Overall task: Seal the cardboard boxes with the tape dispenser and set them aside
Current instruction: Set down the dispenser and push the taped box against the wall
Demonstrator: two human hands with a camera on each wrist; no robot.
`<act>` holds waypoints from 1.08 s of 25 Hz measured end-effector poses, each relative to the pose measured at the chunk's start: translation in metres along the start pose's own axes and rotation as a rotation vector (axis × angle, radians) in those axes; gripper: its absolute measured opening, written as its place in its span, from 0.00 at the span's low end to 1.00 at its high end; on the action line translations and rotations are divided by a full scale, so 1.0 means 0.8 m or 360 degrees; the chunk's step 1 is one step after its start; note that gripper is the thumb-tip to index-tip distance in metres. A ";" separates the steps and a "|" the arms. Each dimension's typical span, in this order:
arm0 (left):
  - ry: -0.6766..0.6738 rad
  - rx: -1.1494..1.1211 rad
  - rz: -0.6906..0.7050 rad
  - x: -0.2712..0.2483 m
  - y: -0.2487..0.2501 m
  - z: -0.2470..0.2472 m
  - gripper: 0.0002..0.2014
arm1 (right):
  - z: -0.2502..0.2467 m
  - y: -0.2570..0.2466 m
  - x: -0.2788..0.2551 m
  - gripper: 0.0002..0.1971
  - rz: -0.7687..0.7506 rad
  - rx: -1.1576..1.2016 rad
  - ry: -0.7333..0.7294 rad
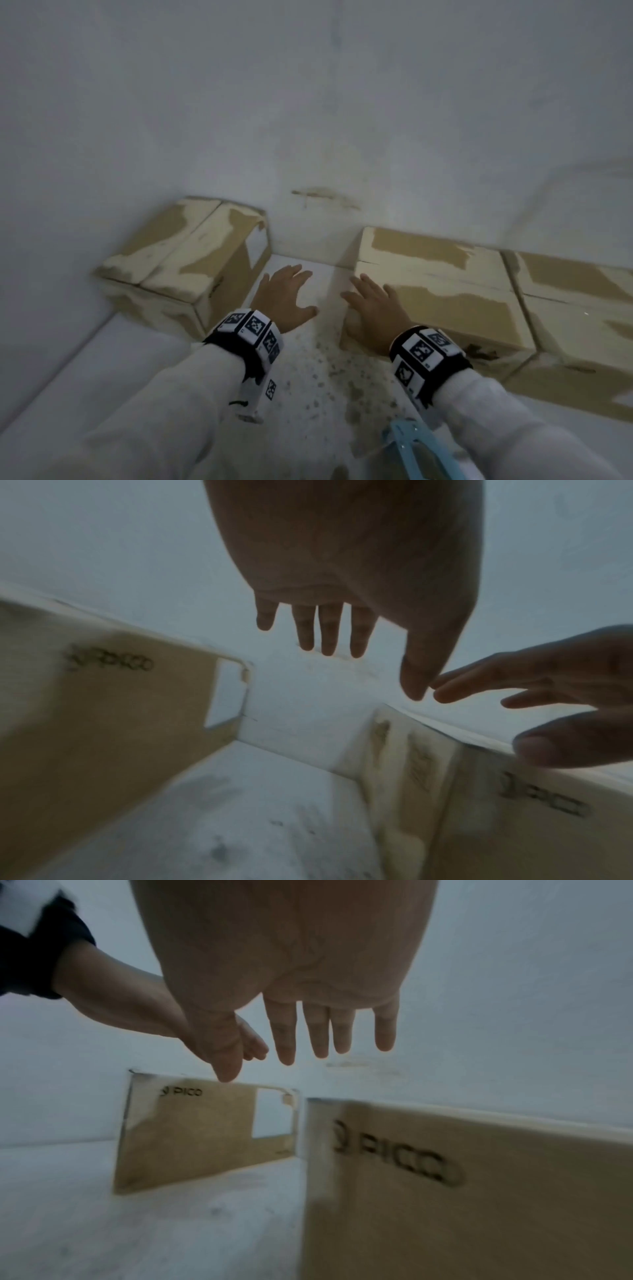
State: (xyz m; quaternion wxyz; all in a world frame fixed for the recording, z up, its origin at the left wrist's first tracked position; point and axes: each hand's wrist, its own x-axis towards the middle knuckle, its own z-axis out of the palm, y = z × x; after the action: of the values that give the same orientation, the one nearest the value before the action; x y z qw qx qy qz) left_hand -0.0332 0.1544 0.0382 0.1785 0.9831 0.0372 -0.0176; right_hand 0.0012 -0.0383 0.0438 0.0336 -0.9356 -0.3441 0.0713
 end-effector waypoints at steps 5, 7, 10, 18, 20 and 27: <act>0.0023 0.0300 -0.0206 -0.036 -0.135 -0.062 0.49 | 0.004 -0.127 0.089 0.32 -0.0333 0.0034 -0.0079; -0.0041 0.0391 -0.0273 -0.046 -0.186 -0.079 0.51 | 0.003 -0.177 0.124 0.33 -0.0404 0.0101 -0.0113; -0.0108 0.0509 -0.0377 -0.053 -0.253 -0.090 0.57 | 0.015 -0.243 0.170 0.39 -0.0412 0.0249 -0.0193; -0.0152 0.0881 -0.0148 -0.029 -0.316 -0.080 0.57 | 0.058 -0.265 0.203 0.36 -0.0316 0.0044 -0.0156; -0.0205 0.0887 -0.0124 -0.025 -0.312 -0.082 0.55 | 0.062 -0.246 0.196 0.34 -0.0336 0.0099 -0.0152; -0.0184 0.0777 0.0270 -0.039 -0.238 -0.026 0.46 | 0.065 -0.156 0.135 0.31 -0.0342 0.0283 -0.0068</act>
State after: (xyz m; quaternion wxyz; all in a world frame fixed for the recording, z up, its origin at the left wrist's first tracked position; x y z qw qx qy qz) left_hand -0.0791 0.3373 -0.0073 -0.0614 0.9940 -0.0609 -0.0671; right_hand -0.0053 0.1272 -0.0056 0.1165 -0.8850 -0.4353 0.1173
